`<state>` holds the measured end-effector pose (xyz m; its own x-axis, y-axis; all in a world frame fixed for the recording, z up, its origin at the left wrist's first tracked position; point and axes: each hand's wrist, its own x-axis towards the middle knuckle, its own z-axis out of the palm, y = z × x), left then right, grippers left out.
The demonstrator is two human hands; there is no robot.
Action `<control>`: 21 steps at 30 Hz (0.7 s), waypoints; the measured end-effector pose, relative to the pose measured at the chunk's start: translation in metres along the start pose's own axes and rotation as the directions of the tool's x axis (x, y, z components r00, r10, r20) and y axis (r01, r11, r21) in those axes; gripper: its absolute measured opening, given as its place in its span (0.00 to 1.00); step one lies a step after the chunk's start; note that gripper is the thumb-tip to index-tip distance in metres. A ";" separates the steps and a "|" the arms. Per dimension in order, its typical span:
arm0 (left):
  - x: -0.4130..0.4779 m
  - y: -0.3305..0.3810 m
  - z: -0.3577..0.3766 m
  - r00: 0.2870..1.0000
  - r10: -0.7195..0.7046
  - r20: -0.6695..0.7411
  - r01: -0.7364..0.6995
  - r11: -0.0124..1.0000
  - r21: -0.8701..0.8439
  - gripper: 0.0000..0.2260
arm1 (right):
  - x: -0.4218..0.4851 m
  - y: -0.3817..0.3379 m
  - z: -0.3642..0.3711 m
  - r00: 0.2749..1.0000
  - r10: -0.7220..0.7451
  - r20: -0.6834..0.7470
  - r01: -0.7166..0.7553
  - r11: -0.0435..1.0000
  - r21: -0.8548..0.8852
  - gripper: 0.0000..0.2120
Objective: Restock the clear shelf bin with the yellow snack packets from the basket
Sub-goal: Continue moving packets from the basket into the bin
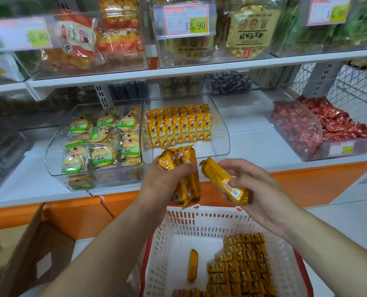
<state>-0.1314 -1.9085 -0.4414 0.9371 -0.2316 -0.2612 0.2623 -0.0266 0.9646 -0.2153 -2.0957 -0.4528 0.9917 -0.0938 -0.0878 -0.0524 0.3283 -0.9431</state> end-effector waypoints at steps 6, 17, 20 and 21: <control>0.009 0.013 -0.023 0.999 0.039 -0.023 -0.039 0.999 0.015 0.13 | 0.016 -0.009 0.005 0.986 -0.153 -0.071 0.129 0.956 -0.265 0.24; 0.029 0.031 -0.098 0.969 0.194 -0.152 -0.164 0.968 0.191 0.13 | 0.123 -0.020 0.055 0.942 -0.330 0.065 0.306 0.763 -0.569 0.19; 0.034 0.030 -0.112 0.962 0.210 -0.176 -0.170 0.961 0.218 0.12 | 0.175 -0.008 0.078 0.920 -0.368 0.133 0.327 0.538 -0.777 0.24; 0.034 0.029 -0.116 0.960 0.216 -0.177 -0.175 0.959 0.225 0.11 | 0.192 -0.003 0.084 0.918 -0.366 0.149 0.317 0.457 -0.831 0.28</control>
<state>-0.0648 -1.8047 -0.4268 0.9972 -0.0565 -0.0485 0.0360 -0.2039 0.9783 -0.0153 -2.0355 -0.4403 0.9476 -0.0662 0.3127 0.1931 -0.6610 -0.7251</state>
